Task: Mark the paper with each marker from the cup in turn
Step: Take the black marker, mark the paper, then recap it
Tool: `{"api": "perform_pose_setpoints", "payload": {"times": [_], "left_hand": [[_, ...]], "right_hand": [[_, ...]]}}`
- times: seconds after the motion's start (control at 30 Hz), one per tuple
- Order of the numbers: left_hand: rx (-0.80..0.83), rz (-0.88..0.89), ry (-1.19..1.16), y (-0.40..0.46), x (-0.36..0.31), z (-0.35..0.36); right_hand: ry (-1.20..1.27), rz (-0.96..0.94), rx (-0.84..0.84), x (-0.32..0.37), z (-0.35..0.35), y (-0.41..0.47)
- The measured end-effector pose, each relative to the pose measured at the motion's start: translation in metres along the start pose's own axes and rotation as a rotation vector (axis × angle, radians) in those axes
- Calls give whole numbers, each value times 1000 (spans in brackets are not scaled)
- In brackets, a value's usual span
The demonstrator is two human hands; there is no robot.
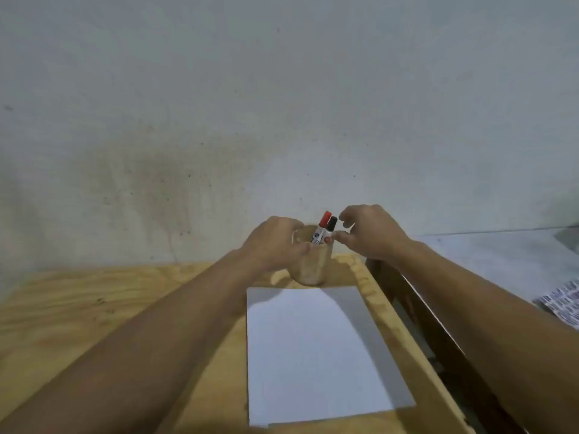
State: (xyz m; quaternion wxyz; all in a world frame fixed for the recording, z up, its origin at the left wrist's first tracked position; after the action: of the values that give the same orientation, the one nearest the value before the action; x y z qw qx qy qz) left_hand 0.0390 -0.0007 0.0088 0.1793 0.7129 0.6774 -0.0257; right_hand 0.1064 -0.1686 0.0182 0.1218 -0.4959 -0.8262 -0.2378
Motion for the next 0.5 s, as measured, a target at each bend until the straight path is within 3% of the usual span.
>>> {"api": "perform_pose_setpoints", "payload": {"times": [0.2,0.5], "left_hand": [[-72,-71,-41,10,1,19],[-149,-109,-137,9,11,28]], "right_hand": [[218,194,-122,-4,22,3],[350,259,-179,-9,33,7]]}}
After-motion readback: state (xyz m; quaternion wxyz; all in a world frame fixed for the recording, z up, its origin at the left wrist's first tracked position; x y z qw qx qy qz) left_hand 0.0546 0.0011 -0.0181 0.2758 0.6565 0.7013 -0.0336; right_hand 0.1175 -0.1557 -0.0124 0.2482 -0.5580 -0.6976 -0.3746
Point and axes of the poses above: each hand's wrist, its own y-axis towards the middle knuckle, its own z-axis out of the palm, x = y × z, the point moved 4 cm from there along y, towards the middle knuckle, and after that the axes turned 12 degrees about y, right-handed, at the moved point
